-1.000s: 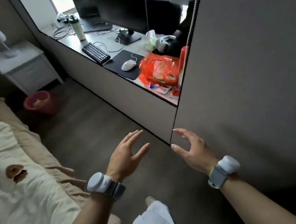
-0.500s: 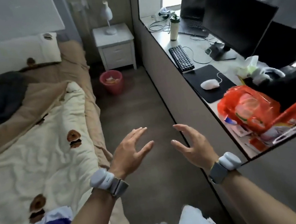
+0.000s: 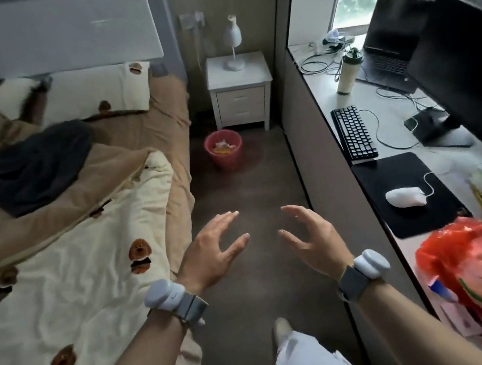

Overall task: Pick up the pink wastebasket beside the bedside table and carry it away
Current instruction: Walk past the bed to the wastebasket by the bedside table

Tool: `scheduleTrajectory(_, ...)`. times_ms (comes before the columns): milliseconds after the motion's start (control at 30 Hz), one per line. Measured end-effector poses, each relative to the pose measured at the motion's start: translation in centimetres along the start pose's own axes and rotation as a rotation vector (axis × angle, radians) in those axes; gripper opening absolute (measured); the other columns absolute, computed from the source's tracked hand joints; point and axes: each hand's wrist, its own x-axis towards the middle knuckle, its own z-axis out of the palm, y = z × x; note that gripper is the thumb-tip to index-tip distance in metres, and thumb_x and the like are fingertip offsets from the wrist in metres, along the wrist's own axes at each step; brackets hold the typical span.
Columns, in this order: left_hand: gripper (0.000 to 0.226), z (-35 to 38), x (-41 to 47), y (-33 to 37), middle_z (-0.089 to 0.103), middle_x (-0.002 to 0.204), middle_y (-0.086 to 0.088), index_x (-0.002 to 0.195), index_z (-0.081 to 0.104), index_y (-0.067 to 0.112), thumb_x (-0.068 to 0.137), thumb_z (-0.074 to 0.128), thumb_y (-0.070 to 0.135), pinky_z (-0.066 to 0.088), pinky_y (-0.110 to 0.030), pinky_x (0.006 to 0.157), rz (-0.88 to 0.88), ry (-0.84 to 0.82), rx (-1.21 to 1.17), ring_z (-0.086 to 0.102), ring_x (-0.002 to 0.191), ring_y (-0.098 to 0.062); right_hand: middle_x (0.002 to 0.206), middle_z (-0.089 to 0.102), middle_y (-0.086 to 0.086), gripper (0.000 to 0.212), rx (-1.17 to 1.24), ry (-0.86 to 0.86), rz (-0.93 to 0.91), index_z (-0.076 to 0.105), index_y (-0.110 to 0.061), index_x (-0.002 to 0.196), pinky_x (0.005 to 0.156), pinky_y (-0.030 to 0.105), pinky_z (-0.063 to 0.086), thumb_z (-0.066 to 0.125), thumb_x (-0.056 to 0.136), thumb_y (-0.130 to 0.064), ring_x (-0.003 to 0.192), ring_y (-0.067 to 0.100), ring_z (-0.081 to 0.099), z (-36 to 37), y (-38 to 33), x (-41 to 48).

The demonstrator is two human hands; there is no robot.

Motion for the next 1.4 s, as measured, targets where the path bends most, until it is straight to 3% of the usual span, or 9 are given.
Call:
scheduleTrajectory(233,0.059,-2.1,10.6,1.2,0.043,0.152,0.008,0.144,0.044,0.032,0.090,0.056,0.053,0.023,-0.018,0.107,-0.054,0.067,-0.002,0.032,0.142,-0.007,0.124,0.062,-0.008,0.047,-0.012,-0.067,-0.018,0.056,-0.026,0.128,0.101,0.025,0.044,0.069,0.085,-0.041,0.113,0.007,0.057,-2.9,1.7,11.9)
scheduleTrajectory(567,0.056,-4.8,24.5,-4.4,0.045,0.150,0.009,0.141,0.047,0.031,0.090,0.057,0.051,0.024,-0.019,0.107,-0.128,0.089,-0.040,0.035,0.141,-0.009,0.119,0.062,-0.008,0.046,-0.003,-0.069,0.015,0.057,-0.024,0.126,0.094,0.014,0.039,0.071,0.085,-0.038,0.105,0.001,0.055,-0.4,2.7,28.1)
scheduleTrajectory(800,0.057,-8.3,34.8,-9.1,0.043,0.150,0.009,0.142,0.046,0.032,0.090,0.056,0.053,0.029,-0.025,0.111,-0.139,0.092,-0.091,0.035,0.141,-0.009,0.123,0.062,-0.005,0.046,-0.051,-0.083,0.020,0.056,-0.024,0.127,0.094,0.017,0.041,0.070,0.086,-0.039,0.110,0.007,0.058,2.2,1.1,39.4)
scheduleTrajectory(1100,0.059,-14.0,48.1,-14.5,0.044,0.150,0.010,0.142,0.045,0.033,0.089,0.053,0.058,0.032,-0.030,0.113,-0.114,0.051,-0.087,0.036,0.140,-0.008,0.123,0.063,-0.004,0.047,-0.085,-0.048,0.060,0.056,-0.021,0.127,0.100,0.031,0.047,0.070,0.085,-0.037,0.113,0.012,0.059,4.6,-0.6,52.6)
scheduleTrajectory(1400,0.059,-14.0,60.2,-17.9,0.042,0.151,0.009,0.143,0.043,0.032,0.091,0.051,0.057,0.028,-0.024,0.108,-0.152,-0.017,-0.064,0.034,0.140,-0.007,0.123,0.063,-0.001,0.048,-0.098,-0.061,0.102,0.055,-0.021,0.127,0.095,0.024,0.045,0.070,0.085,-0.037,0.112,0.013,0.060,5.3,2.3,64.2)
